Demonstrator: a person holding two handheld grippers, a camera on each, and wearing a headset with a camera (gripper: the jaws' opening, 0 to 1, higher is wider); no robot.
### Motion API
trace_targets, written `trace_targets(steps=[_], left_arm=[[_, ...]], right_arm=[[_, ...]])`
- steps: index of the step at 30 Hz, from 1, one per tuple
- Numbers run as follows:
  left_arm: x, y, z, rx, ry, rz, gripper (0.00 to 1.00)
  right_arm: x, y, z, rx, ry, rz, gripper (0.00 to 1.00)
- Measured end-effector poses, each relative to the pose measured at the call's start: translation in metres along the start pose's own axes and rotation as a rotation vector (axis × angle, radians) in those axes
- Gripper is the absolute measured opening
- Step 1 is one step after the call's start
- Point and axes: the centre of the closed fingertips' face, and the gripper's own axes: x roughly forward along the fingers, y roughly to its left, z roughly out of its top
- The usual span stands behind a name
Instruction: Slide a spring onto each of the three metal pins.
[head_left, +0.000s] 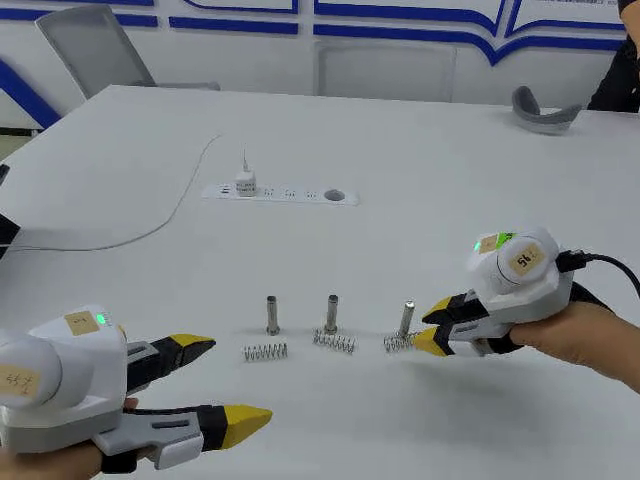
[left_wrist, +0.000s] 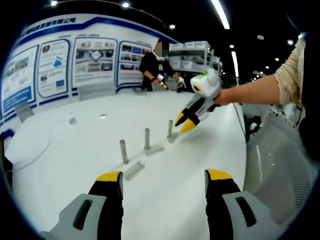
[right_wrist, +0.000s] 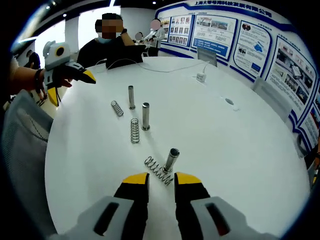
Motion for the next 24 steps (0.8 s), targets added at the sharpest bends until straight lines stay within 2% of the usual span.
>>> trace_targets(steps=[5,19,24], left_arm=[[0.005,-0.003,-0.002,-0.001,0.008,-0.009,0.67],[0.01,-0.001,-0.007,-0.023,0.01,-0.004,0.67],[0.01,-0.001,-0.007,-0.028,0.012,0.001,0.67]], right_arm=[[0.004,-0.002,-0.003,-0.011,0.01,0.018,0.21],[0.02,-0.002,-0.012,-0.032,0.043,0.07,0.2],[0.02,-0.001,-0.017,-0.023,0.054,0.082,0.18]])
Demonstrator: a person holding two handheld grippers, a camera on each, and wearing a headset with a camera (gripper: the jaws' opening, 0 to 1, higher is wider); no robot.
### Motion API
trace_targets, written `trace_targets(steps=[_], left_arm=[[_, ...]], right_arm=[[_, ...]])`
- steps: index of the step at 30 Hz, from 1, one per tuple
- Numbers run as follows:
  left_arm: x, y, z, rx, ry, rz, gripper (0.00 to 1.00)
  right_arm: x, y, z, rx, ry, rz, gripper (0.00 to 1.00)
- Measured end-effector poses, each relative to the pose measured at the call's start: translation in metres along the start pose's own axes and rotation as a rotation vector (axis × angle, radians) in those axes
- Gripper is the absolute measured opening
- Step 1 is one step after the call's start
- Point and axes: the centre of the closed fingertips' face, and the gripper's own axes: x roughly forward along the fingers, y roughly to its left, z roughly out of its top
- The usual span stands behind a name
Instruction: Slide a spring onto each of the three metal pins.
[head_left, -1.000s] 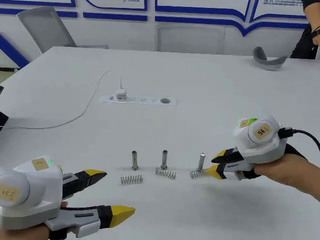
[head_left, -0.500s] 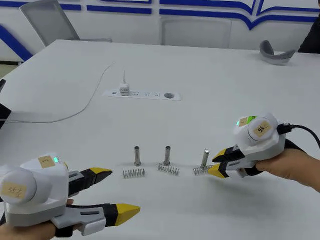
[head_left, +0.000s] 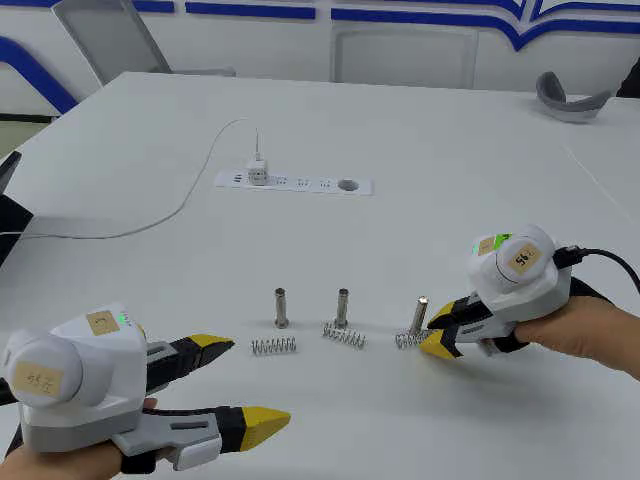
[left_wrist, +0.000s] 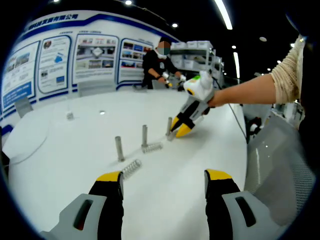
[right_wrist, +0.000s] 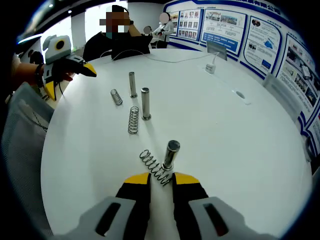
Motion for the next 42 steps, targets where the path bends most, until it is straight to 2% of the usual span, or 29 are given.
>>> trace_targets(steps=[10,19,25,35,42], left_arm=[[0.005,-0.002,-0.002,-0.003,0.007,-0.007,0.67],[0.01,-0.008,-0.002,0.01,0.016,-0.027,0.66],[0.013,-0.014,-0.002,0.022,0.027,-0.05,0.65],[0.026,-0.023,0.008,0.068,0.036,-0.103,0.61],[0.044,-0.027,0.014,0.113,0.05,-0.14,0.58]], right_arm=[[-0.005,0.013,-0.006,-0.006,-0.012,0.041,0.16],[-0.004,0.016,-0.006,0.032,-0.025,0.046,0.12],[-0.005,0.019,-0.006,0.022,-0.017,0.046,0.12],[-0.016,0.03,0.0,-0.012,-0.007,0.064,0.11],[-0.025,0.044,0.005,-0.052,0.002,0.089,0.11]])
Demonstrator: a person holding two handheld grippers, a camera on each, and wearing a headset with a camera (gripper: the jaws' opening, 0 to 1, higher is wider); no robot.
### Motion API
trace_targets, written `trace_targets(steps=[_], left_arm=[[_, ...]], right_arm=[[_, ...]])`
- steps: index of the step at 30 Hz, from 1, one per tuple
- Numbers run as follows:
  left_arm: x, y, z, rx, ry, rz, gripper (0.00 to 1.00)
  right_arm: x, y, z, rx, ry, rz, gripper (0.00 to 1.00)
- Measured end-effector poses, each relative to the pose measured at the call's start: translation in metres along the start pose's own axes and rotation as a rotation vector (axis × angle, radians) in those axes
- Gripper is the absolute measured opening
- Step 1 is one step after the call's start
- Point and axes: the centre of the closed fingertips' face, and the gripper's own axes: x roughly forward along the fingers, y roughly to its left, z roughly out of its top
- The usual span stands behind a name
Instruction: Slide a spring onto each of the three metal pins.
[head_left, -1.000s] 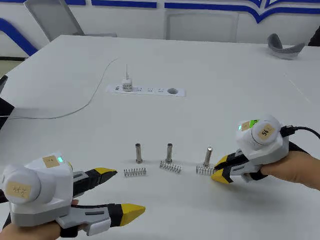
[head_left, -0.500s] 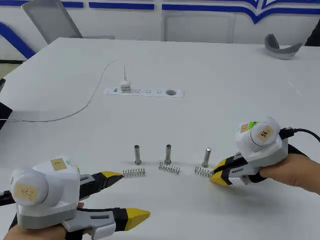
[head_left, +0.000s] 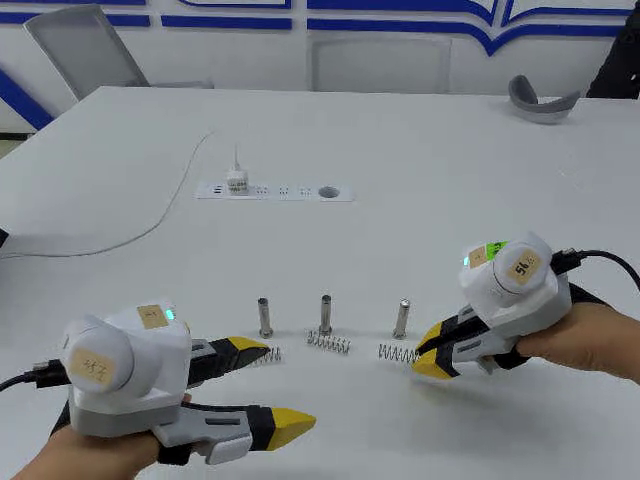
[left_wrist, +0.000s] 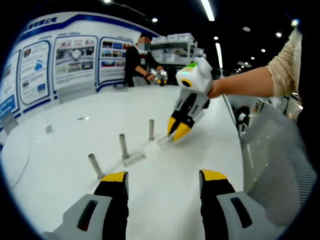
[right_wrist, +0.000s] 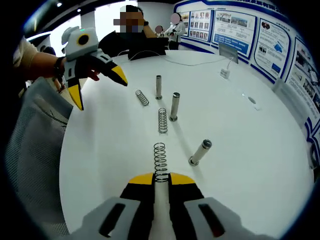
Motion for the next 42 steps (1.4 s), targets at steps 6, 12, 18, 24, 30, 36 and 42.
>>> trace_targets(steps=[6,12,18,24,30,36,42], left_arm=[[0.015,-0.004,0.001,0.032,0.022,-0.033,0.56],[0.024,-0.007,0.0,0.053,0.038,-0.06,0.54],[0.033,-0.012,0.003,0.081,0.049,-0.081,0.52],[0.041,-0.018,0.004,0.101,0.059,-0.1,0.49],[0.045,-0.027,0.004,0.127,0.073,-0.126,0.46],[0.046,-0.032,0.004,0.161,0.082,-0.135,0.45],[0.047,-0.033,0.004,0.187,0.089,-0.139,0.42]], right_arm=[[-0.003,0.012,0.003,-0.024,0.009,0.024,0.11],[-0.005,0.025,0.008,-0.055,0.012,0.05,0.11],[-0.004,0.032,0.011,-0.074,0.015,0.068,0.11],[-0.004,0.044,0.014,-0.093,0.016,0.096,0.11],[-0.007,0.053,0.018,-0.122,0.015,0.119,0.11],[-0.009,0.058,0.022,-0.146,0.018,0.136,0.11],[-0.008,0.062,0.026,-0.166,0.018,0.155,0.11]])
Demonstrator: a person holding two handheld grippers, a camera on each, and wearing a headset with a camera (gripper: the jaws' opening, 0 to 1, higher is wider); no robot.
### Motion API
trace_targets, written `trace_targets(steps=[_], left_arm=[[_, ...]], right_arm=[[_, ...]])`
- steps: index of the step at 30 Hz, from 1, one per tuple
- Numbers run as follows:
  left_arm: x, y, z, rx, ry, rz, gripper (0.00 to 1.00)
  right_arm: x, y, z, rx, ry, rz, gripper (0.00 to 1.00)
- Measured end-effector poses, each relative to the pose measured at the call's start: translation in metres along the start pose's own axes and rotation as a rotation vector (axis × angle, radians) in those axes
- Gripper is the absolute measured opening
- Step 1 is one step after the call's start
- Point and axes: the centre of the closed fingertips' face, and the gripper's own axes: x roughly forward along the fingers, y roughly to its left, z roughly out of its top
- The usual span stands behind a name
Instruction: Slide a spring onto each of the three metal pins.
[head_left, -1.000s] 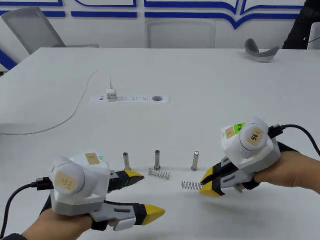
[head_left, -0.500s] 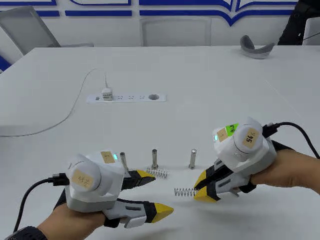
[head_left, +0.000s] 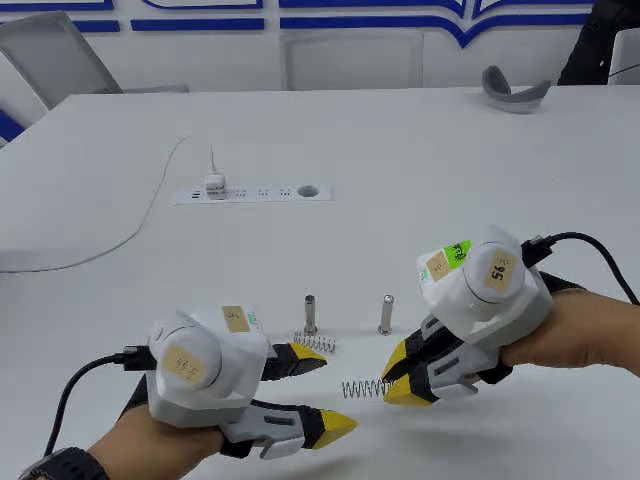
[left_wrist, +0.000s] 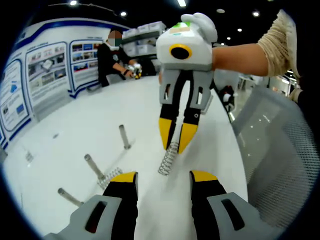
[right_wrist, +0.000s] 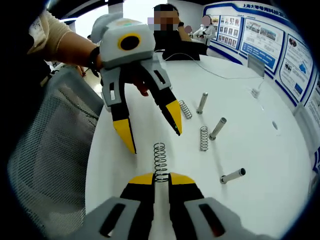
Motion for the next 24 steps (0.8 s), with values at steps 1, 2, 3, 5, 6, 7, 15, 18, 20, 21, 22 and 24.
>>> trace_targets(steps=[1,2,3,5,6,7,15,18,20,21,22,24], left_arm=[[0.0,0.0,0.0,0.007,0.0,-0.001,0.41],[0.0,-0.001,0.001,0.01,0.0,-0.004,0.4],[0.001,-0.002,0.001,0.017,0.002,-0.007,0.38],[0.001,-0.004,0.001,0.031,0.004,-0.013,0.36],[0.002,-0.005,0.0,0.038,0.005,-0.016,0.34],[0.002,-0.006,0.001,0.042,0.005,-0.019,0.33],[0.005,-0.011,-0.003,0.113,0.02,-0.023,0.2],[0.007,-0.011,-0.003,0.141,0.029,-0.022,0.18],[0.007,-0.01,-0.002,0.15,0.028,-0.018,0.16],[0.007,-0.009,-0.002,0.153,0.027,-0.015,0.14],[0.007,-0.008,-0.002,0.162,0.026,-0.01,0.13],[0.008,-0.008,-0.002,0.168,0.027,-0.012,0.12]], right_arm=[[0.0,0.001,0.001,-0.004,0.0,0.004,0.11],[0.0,0.001,0.002,-0.007,0.003,0.005,0.11],[0.0,0.001,0.003,-0.012,0.004,0.007,0.11],[0.0,0.001,0.004,-0.017,0.003,0.008,0.11],[0.0,0.001,0.005,-0.018,0.003,0.012,0.11],[0.0,0.002,0.006,-0.02,0.005,0.016,0.11],[0.0,0.005,0.009,-0.033,0.015,0.029,0.11],[0.0,0.006,0.009,-0.033,0.021,0.034,0.11],[0.0,0.007,0.009,-0.03,0.025,0.034,0.11],[-0.001,0.007,0.009,-0.029,0.026,0.034,0.11],[-0.002,0.007,0.009,-0.027,0.027,0.034,0.11],[-0.004,0.008,0.012,-0.025,0.023,0.033,0.11]])
